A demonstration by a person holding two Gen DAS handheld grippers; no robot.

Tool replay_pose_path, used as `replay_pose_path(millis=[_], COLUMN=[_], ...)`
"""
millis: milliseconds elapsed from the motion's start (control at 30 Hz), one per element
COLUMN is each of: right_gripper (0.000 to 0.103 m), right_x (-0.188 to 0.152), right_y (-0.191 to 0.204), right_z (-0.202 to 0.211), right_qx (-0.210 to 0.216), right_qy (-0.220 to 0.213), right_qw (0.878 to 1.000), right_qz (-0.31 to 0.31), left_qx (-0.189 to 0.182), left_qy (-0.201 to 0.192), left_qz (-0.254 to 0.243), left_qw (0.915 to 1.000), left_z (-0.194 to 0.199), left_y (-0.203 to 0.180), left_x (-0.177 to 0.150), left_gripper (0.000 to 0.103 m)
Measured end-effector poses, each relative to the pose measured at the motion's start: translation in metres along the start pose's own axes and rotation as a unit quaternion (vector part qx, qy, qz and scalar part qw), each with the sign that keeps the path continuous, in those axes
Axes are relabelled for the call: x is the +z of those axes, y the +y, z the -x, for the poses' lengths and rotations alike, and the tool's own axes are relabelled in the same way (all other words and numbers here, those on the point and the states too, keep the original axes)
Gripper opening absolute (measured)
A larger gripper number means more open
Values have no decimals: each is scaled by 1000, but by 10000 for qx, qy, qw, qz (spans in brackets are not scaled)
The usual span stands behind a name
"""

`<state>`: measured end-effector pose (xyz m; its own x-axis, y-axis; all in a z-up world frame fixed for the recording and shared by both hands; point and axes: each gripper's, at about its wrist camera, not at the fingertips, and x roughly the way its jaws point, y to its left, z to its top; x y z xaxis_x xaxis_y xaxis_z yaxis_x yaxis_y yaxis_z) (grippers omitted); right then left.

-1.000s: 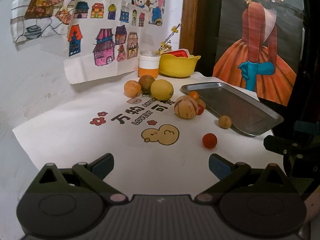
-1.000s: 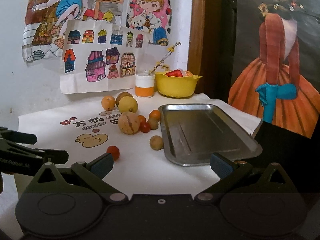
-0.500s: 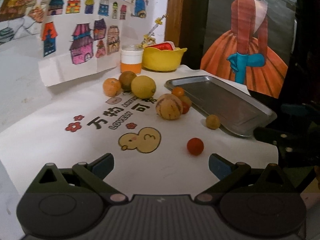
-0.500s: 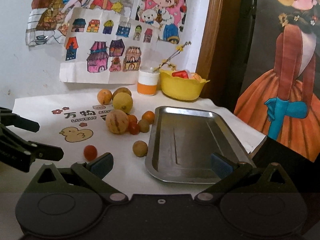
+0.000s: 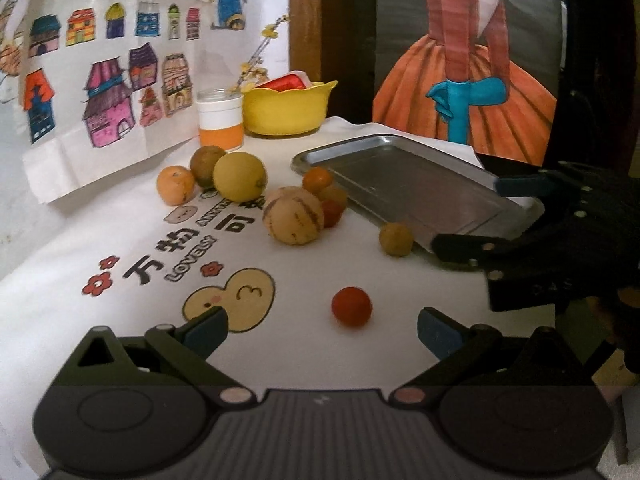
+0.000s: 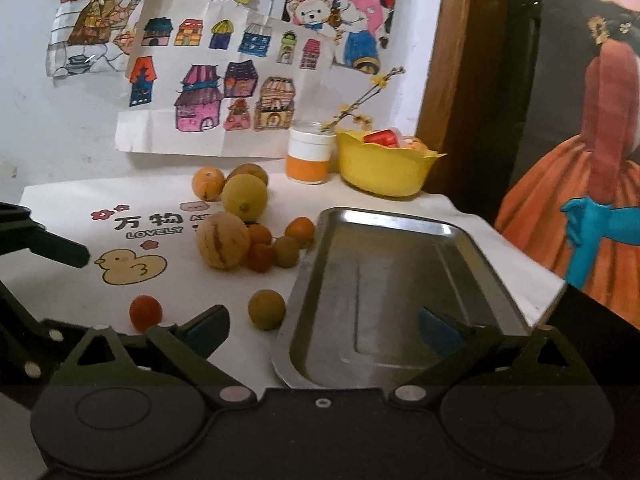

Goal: Organize fruits
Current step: 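Grasp the small red fruit with the left tool while the right tool grasps a small tan fruit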

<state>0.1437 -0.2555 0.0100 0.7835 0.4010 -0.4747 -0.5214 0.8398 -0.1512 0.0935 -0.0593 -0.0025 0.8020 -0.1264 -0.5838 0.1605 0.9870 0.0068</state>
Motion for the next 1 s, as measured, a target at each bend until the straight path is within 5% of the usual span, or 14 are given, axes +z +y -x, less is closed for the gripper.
replay_pose_path(millis=[300, 567, 1000], right_gripper=[75, 42, 28], right_x=[9, 17, 18], right_y=[4, 7, 10], right_z=[-19, -36, -45], right_qx=[541, 847, 964], right_qy=[74, 320, 542], right_qw=[9984, 9954, 9932], right_qz=[176, 319, 373], left_qx=[-113, -338, -508], left_qy=[16, 61, 134], left_qz=[-144, -180, -32], left_qw=[9998, 9993, 9986], left_z=[-10, -15, -22], left_y=[-2, 0, 6], left_x=[1, 2, 8], left_gripper=[90, 72, 42])
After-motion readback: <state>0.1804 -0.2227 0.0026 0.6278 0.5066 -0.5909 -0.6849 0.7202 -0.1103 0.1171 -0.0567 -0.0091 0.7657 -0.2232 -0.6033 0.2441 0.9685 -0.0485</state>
